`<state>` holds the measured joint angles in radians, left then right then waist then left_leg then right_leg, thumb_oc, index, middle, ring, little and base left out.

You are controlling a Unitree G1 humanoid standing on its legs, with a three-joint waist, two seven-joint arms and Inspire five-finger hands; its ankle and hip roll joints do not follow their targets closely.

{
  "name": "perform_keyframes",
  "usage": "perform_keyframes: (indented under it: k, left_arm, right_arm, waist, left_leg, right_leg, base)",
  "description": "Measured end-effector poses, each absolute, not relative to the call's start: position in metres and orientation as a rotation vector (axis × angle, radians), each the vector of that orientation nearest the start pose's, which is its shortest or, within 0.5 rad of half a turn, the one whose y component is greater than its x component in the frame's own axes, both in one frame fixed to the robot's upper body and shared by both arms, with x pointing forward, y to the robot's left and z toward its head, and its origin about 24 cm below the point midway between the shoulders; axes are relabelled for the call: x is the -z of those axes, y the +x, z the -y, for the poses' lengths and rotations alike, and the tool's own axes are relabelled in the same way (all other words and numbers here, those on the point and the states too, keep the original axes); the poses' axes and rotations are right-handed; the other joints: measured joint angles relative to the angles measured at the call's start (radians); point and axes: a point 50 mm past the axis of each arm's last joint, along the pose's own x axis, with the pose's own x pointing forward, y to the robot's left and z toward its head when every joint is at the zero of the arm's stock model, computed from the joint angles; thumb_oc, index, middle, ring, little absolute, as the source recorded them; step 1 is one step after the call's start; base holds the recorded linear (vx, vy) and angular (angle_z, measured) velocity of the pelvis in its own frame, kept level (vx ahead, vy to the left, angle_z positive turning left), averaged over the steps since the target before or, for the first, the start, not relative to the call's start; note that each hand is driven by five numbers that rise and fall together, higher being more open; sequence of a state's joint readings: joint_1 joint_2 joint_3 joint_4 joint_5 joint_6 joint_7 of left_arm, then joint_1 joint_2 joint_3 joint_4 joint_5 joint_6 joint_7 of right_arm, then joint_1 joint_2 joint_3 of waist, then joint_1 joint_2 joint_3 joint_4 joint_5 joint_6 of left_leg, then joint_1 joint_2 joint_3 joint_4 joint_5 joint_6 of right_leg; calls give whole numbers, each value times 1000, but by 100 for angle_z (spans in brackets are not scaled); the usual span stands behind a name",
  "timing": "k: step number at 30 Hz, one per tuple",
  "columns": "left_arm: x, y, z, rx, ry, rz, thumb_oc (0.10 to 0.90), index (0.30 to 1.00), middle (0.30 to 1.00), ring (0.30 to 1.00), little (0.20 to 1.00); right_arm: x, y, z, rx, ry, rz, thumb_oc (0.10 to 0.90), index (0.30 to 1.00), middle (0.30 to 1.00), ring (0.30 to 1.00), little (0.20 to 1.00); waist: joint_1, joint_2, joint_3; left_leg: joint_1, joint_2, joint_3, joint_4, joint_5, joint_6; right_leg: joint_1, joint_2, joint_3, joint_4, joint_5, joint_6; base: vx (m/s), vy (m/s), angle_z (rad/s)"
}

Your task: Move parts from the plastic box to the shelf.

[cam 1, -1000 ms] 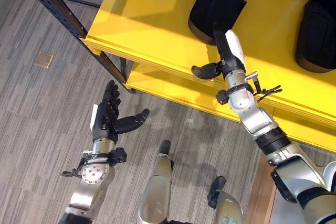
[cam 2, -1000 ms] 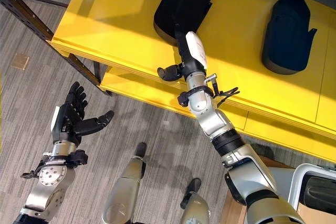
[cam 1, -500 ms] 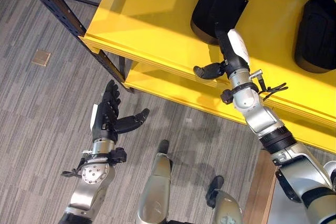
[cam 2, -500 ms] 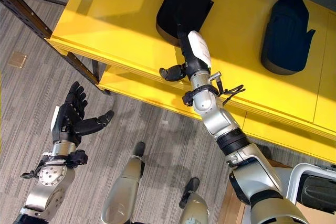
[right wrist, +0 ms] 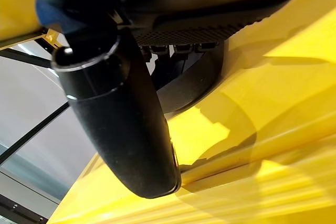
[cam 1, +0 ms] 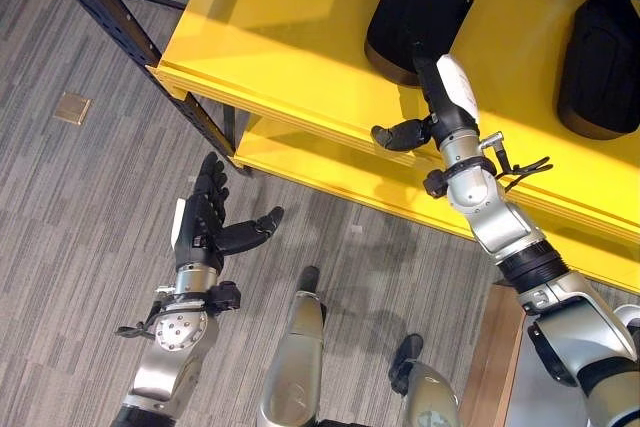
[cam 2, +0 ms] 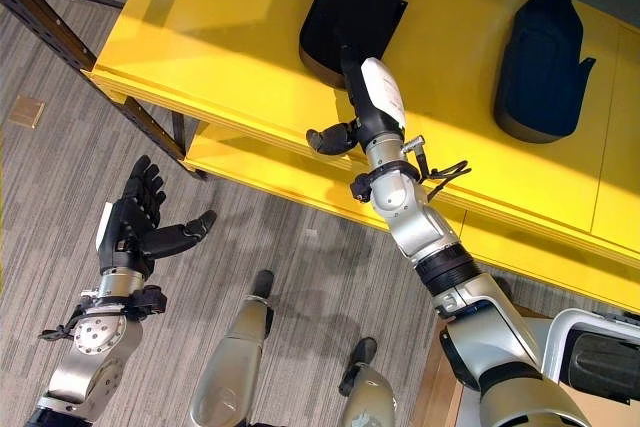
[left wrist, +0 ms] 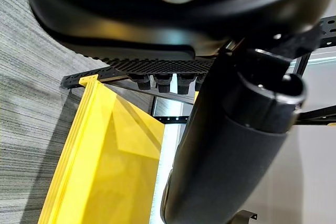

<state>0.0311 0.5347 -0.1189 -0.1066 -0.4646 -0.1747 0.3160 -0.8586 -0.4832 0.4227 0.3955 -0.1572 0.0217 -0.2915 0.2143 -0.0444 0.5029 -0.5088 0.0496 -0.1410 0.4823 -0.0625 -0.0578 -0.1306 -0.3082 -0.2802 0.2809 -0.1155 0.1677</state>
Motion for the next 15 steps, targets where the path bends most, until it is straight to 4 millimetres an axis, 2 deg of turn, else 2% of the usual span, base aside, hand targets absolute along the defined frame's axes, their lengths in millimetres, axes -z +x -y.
perform_keyframes:
  k: [15]
  left_arm:
    - [-89, 244, -226, -164, 20, 187, 900, 1000, 1000, 1000, 1000]
  right_arm:
    - [-200, 371, 138, 18, -769, 493, 900, 1000, 1000, 1000, 1000]
  waist:
    - [-15, 0, 0]
  left_leg:
    - [1, -1, 0, 2, 0, 0]
  right_leg:
    - [0, -1, 1, 3, 0, 0]
  base:
    - [0, 0, 0]
